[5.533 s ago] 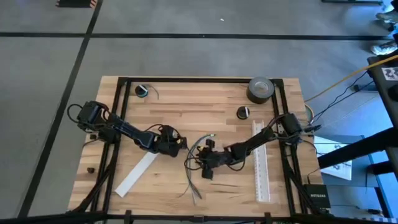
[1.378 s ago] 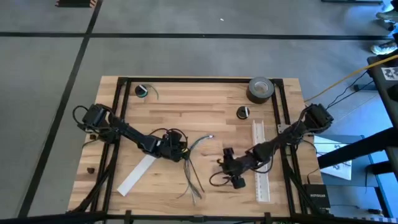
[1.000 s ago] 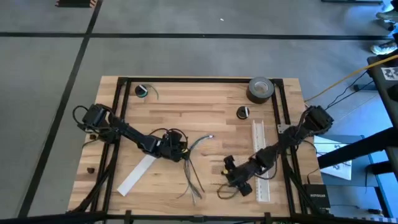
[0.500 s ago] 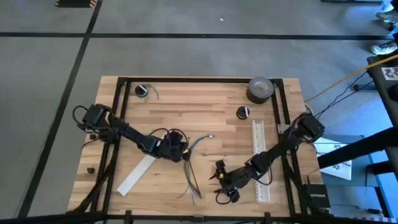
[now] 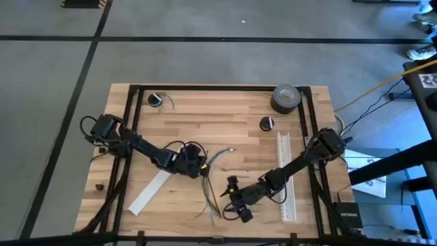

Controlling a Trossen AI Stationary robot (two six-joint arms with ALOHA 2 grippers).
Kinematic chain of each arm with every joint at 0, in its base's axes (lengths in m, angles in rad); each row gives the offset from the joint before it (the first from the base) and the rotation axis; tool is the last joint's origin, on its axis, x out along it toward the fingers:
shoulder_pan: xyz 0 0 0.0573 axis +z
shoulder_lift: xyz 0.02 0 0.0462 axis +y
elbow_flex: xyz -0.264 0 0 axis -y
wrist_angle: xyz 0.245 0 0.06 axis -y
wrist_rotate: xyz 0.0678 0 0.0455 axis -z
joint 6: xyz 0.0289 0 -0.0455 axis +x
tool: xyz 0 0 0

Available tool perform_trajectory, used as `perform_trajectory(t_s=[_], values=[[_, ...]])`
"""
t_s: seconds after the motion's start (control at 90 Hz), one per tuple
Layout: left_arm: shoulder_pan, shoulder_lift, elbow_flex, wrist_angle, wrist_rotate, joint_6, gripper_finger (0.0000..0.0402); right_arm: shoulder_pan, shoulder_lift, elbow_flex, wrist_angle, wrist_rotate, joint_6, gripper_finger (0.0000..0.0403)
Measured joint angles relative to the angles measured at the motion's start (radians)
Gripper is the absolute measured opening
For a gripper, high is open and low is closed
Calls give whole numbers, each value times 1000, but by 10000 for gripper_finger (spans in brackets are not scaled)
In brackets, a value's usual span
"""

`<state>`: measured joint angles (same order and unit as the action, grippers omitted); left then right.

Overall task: Ziptie cables
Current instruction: Wrap the cable wires using the black zip tie

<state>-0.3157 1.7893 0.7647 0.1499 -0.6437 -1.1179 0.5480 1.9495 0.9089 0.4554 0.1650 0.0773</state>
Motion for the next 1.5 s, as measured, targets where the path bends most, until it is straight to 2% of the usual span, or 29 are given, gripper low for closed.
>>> perform_trajectory(t_s=[0.3,0.544,0.656,0.722,0.833,1.011,1.156,1.244,1.5], values=[[-8,0,0,4,0,0,0,-29,0,0,7,0,38,264],[-12,0,0,4,0,5,0,-47,0,0,9,53,175,264],[-12,0,0,6,0,19,0,-34,0,38,12,26,211,264],[-13,0,0,16,3,19,0,-22,0,66,-6,57,188,264],[-13,1,0,24,6,19,0,-24,37,100,-83,110,152,264],[-13,2,0,25,8,19,0,-40,142,187,-76,121,156,264],[-19,2,0,23,8,19,0,-38,163,283,-262,148,147,264],[-20,2,0,21,8,19,0,-38,163,294,-370,151,147,264],[-20,2,0,23,9,25,0,-38,155,300,-433,146,150,264]])
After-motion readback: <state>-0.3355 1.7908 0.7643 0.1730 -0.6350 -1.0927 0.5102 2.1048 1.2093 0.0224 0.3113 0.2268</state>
